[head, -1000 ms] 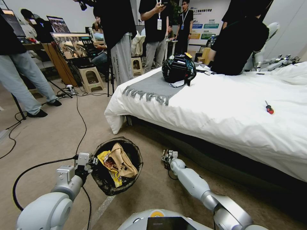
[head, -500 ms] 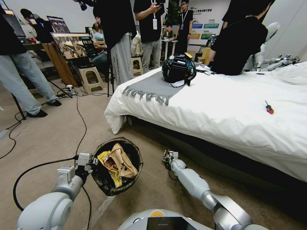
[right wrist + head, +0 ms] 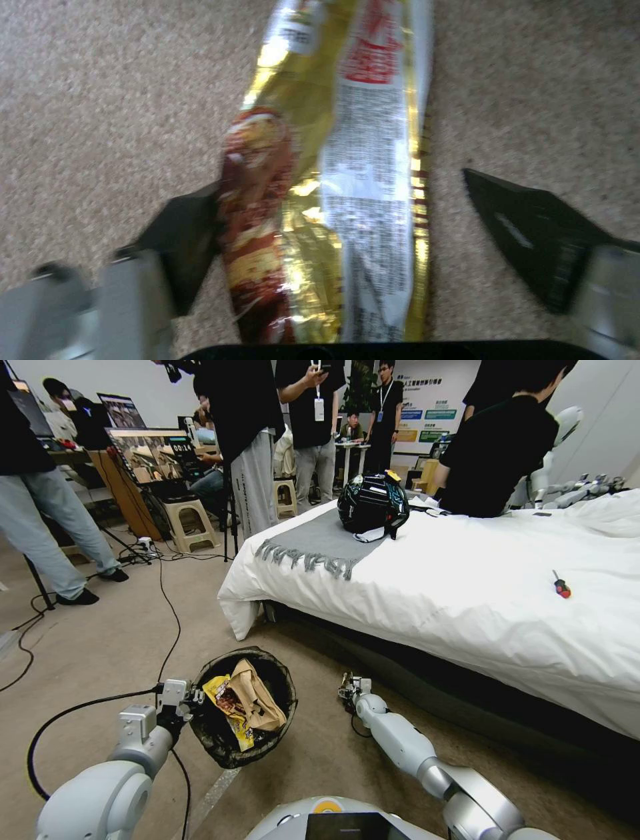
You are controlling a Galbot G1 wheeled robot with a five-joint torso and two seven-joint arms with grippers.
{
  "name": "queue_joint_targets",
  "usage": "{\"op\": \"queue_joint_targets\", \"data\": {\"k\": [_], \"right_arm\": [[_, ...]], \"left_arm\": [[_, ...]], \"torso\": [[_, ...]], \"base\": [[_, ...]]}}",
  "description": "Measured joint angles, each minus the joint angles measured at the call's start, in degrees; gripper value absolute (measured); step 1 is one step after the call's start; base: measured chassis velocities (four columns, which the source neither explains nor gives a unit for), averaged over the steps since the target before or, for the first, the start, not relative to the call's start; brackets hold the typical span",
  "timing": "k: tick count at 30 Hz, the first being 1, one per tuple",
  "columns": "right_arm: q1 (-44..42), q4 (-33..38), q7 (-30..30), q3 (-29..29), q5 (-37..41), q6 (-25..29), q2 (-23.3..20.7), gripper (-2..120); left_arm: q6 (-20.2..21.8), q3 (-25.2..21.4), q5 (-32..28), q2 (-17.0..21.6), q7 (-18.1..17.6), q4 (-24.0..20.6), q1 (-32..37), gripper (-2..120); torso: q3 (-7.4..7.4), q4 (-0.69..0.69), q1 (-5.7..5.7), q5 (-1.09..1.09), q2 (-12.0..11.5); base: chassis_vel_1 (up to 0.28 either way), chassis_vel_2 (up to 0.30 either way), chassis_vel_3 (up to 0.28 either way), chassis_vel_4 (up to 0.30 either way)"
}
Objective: Pick up the trash bin, then pick up the garbage from the floor and place it into the trash bin.
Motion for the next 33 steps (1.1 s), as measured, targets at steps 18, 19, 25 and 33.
{"op": "queue_joint_targets", "data": {"k": [18, 19, 25, 33], "right_arm": [[-0.78, 0.26, -0.54, 0.15, -0.48, 0.34, 0.43, 7], [-0.78, 0.26, -0.54, 0.15, -0.48, 0.34, 0.43, 7], [-1.37, 0.68, -0.72, 0.67, -1.09, 0.59, 0.41, 0], [-6.27, 14.51, 0.14, 4.13, -2.61, -0.63, -2.96, 0]], "left_arm": [[-0.18, -0.19, -0.01, 0.13, 0.02, 0.08, -0.07, 0], [-0.18, -0.19, -0.01, 0.13, 0.02, 0.08, -0.07, 0], [-0.19, -0.26, -0.08, 0.18, 0.02, 0.05, 0.0, 0], [-0.02, -0.41, -0.32, 0.08, -0.02, -0.33, 0.14, 0]], "torso": [[0.0, 0.09, 0.0, 0.07, 0.0], [0.0, 0.09, 0.0, 0.07, 0.0], [0.01, 0.07, 0.0, 0.06, 0.0], [0.02, 0.06, 0.0, 0.06, 0.0]], "base": [[0.0, 0.0, 0.0, 0.0], [0.0, 0.0, 0.0, 0.0], [0.0, 0.0, 0.0, 0.0], [0.0, 0.0, 0.0, 0.0]]}}
